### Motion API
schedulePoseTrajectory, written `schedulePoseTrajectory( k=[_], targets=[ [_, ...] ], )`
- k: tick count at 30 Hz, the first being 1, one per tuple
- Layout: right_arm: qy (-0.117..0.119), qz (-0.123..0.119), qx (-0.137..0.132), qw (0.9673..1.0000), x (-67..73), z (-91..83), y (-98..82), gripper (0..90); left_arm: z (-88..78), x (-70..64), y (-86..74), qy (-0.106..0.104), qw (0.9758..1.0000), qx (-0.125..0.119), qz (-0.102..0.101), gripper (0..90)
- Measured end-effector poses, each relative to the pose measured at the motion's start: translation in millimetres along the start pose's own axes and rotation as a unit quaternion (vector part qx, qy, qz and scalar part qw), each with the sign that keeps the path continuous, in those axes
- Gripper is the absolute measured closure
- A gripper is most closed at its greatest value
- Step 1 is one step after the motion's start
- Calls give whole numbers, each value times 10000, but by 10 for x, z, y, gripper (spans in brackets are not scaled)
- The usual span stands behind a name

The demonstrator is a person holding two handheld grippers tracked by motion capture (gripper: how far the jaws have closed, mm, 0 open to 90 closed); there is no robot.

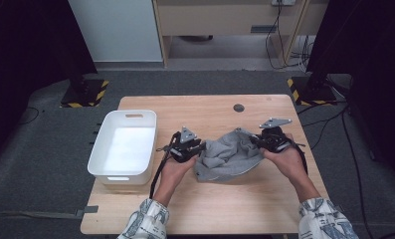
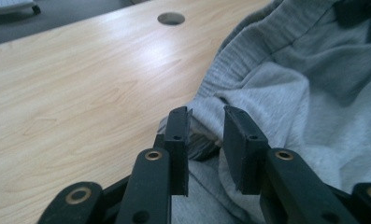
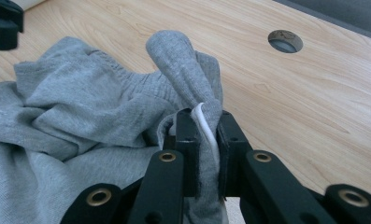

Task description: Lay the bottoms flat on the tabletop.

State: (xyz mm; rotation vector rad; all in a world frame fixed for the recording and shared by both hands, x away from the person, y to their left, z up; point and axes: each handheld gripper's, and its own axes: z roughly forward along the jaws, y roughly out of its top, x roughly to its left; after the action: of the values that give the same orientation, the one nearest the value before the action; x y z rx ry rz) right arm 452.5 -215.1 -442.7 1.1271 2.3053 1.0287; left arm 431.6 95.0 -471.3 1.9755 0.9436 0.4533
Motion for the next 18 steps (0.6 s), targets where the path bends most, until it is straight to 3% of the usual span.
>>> schedulePoseTrajectory(
  k=[8,18],
  targets=[
    [13,24,7,10000,-9,-7,-8,820,124,33,-95,117,9997,225,20,732],
    [32,-2,-20,10000,-8,-8,-1,817,242,33,-111,-215,9994,204,-182,749]
  ],
)
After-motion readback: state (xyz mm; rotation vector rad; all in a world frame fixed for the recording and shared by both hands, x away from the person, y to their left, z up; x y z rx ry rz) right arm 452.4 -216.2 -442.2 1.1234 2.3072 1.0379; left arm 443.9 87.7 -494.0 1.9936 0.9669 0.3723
